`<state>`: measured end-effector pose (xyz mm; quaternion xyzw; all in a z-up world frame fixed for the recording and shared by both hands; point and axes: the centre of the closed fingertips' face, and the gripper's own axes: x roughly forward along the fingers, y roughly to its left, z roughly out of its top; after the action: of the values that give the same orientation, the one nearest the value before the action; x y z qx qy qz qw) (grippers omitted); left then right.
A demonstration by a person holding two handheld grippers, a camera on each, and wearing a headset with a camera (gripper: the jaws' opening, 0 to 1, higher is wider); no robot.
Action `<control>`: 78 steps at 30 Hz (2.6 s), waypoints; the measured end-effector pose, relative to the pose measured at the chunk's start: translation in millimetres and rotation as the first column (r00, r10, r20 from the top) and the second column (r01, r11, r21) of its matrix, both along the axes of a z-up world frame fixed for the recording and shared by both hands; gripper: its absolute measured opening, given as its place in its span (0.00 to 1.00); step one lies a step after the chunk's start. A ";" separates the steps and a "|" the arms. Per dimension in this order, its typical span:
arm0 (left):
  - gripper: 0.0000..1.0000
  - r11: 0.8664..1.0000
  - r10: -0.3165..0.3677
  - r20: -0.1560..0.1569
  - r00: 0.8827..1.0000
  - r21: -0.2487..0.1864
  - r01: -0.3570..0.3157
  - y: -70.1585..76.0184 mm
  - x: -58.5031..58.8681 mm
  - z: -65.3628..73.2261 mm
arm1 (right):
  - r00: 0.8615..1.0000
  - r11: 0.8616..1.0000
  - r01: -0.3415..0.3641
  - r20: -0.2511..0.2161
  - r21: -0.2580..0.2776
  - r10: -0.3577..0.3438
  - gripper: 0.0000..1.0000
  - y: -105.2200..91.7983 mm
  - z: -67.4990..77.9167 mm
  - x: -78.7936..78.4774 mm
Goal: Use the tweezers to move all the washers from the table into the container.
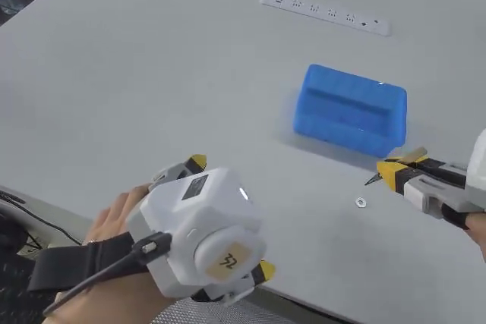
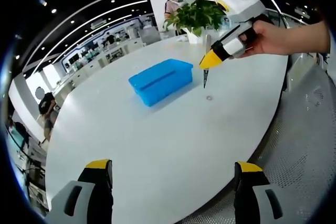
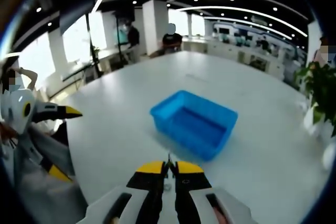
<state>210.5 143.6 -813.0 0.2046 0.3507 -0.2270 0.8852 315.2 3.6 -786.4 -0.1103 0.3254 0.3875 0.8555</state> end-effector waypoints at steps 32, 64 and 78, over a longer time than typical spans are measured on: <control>0.99 1.000 -0.005 -0.014 1.000 0.015 0.005 0.6 -1.6 -3.6 | 1.000 0.999 -0.009 0.004 -0.034 0.009 0.03 -2.0 -23.7 -1.8; 0.99 1.000 -0.012 -0.022 1.000 0.014 0.012 -0.9 -2.5 -4.1 | 0.991 0.999 0.020 0.131 0.046 -0.026 0.02 7.3 36.9 30.2; 0.99 1.000 -0.016 -0.025 1.000 0.016 0.016 -1.0 -2.2 -4.3 | 0.982 0.996 0.023 0.187 0.081 -0.038 0.02 21.9 57.4 62.7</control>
<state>208.3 142.6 -817.3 0.2115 0.3617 -0.2338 0.8774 377.8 25.5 -729.0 -0.1079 0.2291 0.3745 0.8920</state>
